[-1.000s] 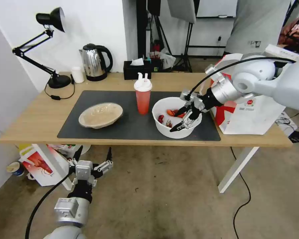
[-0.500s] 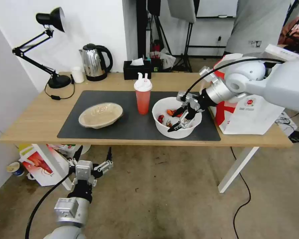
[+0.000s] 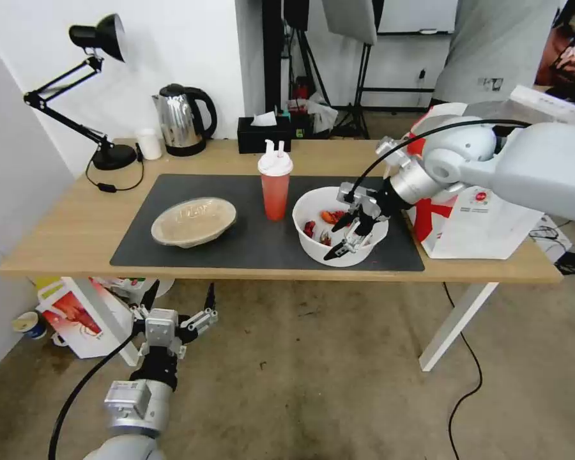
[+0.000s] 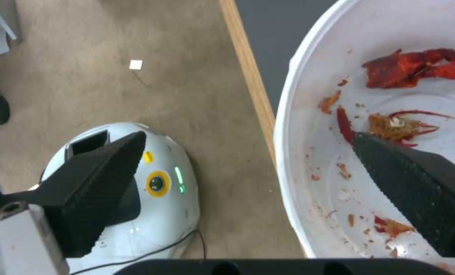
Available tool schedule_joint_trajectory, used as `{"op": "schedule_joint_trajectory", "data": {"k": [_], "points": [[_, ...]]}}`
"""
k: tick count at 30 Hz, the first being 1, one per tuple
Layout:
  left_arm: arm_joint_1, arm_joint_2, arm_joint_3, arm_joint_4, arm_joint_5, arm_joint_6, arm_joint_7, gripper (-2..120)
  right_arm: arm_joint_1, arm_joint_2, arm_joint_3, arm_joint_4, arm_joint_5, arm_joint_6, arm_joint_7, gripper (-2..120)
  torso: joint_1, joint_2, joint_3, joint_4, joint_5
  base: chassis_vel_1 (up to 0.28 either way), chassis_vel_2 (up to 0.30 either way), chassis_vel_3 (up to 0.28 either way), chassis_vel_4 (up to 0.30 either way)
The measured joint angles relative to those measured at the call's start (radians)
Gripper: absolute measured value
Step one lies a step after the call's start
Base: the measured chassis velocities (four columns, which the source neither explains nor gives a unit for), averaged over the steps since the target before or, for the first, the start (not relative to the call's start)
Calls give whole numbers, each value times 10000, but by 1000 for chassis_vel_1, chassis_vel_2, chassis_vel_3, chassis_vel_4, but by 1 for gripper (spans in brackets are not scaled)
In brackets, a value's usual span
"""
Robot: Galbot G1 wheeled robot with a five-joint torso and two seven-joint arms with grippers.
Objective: Pick up the trash from the table and place it into the takeout bag.
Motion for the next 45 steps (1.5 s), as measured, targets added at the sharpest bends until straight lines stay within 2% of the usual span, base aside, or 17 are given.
{"op": "schedule_joint_trajectory", "data": {"k": [26,31,34,35,44,45], "points": [[0,0,0,0,0,0,0,100,-818,183,440,-486,-750,-16,-364,100,0,0,0,0,1,0,0,0,0],[0,0,0,0,0,0,0,100,-931,200,482,-540,-813,-20,-405,88,0,0,0,0,0,0,0,0,0],[0,0,0,0,0,0,0,100,-1116,210,585,-616,-921,-38,-465,73,0,0,0,0,1,0,0,0,0],[0,0,0,0,0,0,0,100,-1116,210,585,-616,-921,-38,-465,73,0,0,0,0,1,0,0,0,0],[0,0,0,0,0,0,0,100,-1509,255,918,-818,-1243,-143,-924,36,0,0,0,0,1,0,0,0,0],[0,0,0,0,0,0,0,100,-1509,255,918,-818,-1243,-143,-924,36,0,0,0,0,1,0,0,0,0]]}}
